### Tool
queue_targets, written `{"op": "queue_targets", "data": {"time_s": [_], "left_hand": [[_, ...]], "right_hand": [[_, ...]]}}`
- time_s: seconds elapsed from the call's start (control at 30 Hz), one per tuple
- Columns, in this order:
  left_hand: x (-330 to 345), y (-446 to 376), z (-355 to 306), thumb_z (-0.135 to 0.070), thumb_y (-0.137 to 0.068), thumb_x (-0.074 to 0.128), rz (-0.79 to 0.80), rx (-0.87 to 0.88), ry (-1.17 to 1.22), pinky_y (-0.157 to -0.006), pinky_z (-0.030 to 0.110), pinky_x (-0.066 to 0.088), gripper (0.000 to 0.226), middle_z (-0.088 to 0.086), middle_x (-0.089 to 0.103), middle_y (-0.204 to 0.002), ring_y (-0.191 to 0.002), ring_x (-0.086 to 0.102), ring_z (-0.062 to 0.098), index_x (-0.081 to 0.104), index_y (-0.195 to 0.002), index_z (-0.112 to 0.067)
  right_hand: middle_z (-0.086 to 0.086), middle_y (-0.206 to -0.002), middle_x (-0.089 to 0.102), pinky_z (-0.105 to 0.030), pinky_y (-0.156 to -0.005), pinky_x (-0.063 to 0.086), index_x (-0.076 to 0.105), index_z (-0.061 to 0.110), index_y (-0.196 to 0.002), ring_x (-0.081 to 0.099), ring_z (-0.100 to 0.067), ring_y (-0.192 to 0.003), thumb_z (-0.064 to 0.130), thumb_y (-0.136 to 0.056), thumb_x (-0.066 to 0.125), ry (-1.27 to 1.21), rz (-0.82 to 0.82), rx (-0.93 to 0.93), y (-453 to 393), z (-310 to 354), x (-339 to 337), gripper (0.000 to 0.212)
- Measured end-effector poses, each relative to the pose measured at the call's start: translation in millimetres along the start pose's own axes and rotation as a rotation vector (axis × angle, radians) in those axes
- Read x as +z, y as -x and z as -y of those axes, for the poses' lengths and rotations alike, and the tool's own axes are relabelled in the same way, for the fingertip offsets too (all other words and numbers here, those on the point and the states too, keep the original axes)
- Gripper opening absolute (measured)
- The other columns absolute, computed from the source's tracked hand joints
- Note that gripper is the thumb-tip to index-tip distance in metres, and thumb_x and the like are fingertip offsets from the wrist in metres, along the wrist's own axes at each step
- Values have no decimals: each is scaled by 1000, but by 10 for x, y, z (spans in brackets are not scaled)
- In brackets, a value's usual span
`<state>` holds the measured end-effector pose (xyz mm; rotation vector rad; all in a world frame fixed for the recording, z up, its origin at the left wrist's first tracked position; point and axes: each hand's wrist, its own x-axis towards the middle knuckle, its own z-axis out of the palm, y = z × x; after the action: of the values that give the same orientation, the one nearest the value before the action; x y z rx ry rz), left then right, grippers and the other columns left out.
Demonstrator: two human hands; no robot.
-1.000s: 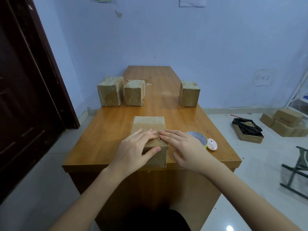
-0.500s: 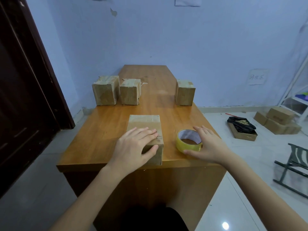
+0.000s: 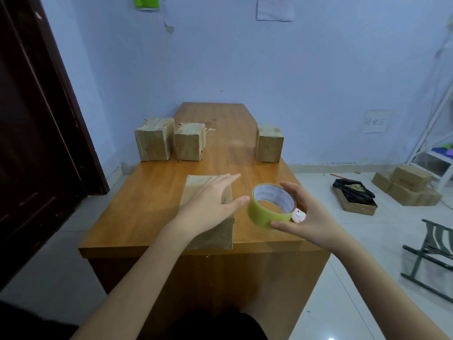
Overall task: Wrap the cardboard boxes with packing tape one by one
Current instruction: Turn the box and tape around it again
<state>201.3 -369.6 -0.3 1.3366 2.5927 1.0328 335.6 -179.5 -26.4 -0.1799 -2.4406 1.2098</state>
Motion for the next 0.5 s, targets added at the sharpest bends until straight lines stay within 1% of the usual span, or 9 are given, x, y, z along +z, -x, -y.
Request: {"op": "queue_targets", "data": {"time_s": [0.03,0.1,0.17,0.23,0.27,0.33,0.4,0.43,0.5], "left_hand": [[6,-17,-31,-57,-84,51,14,-11,52,-109,37,23,64,-12,30,-149,-136,23,6,31,-142,-38],[10,-32,-77,-53,-84,53,-8,-21,184,-104,31,31,56,-16,45,-137,-127,35,3,43,-136,-34],[13,-29,-105,-41,-86,59,-75,-11,320,-97,23,41,33,-18,59,-114,-113,51,3,59,-117,-30],[16,-7,-129,-30,-86,63,-151,10,393,-85,15,47,12,-15,66,-97,-97,60,4,65,-97,-28],[19,6,-137,-27,-87,63,-184,18,414,-80,13,47,7,-13,67,-92,-92,61,4,67,-92,-27],[28,29,-156,-23,-89,61,-231,24,441,-75,11,48,7,-9,68,-87,-85,61,3,67,-91,-23],[33,50,-175,-21,-92,55,-241,14,478,-71,10,48,11,-7,67,-86,-81,61,0,66,-94,-19],[36,52,-186,-21,-94,53,-235,2,502,-69,10,48,13,-7,67,-86,-80,61,-1,65,-96,-17],[33,47,-202,-21,-96,48,-236,-27,535,-66,12,49,17,-5,66,-85,-78,61,2,65,-96,-16]], "right_hand": [[15,-128,52,-6,-94,39,39,28,-134,50,7,-116,41,-57,81,-19,7,-23,10,52,-25,88],[16,-128,51,-4,-91,39,39,28,-133,49,11,-115,36,-58,82,-50,5,-52,24,141,-65,87],[17,-126,51,-4,-89,39,40,26,-133,50,12,-112,33,-58,81,-76,-10,-60,33,204,-91,86],[16,-121,55,-5,-85,41,41,25,-133,54,10,-108,31,-59,80,-93,-14,-61,41,235,-94,84],[15,-118,56,-6,-84,42,41,25,-133,56,8,-106,31,-60,80,-104,-12,-61,44,241,-85,83],[14,-117,58,-8,-80,45,41,28,-134,59,4,-103,37,-64,80,-135,-8,-49,43,248,-47,80],[15,-119,55,-8,-67,47,42,31,-134,59,4,-95,47,-71,77,-177,-36,-20,35,260,16,74],[15,-120,54,-7,-62,45,43,33,-134,57,5,-89,50,-70,71,-205,-63,-3,28,272,53,72],[16,-118,54,-4,-61,42,46,35,-133,54,7,-87,60,-62,63,-261,-113,19,4,300,132,77]]}}
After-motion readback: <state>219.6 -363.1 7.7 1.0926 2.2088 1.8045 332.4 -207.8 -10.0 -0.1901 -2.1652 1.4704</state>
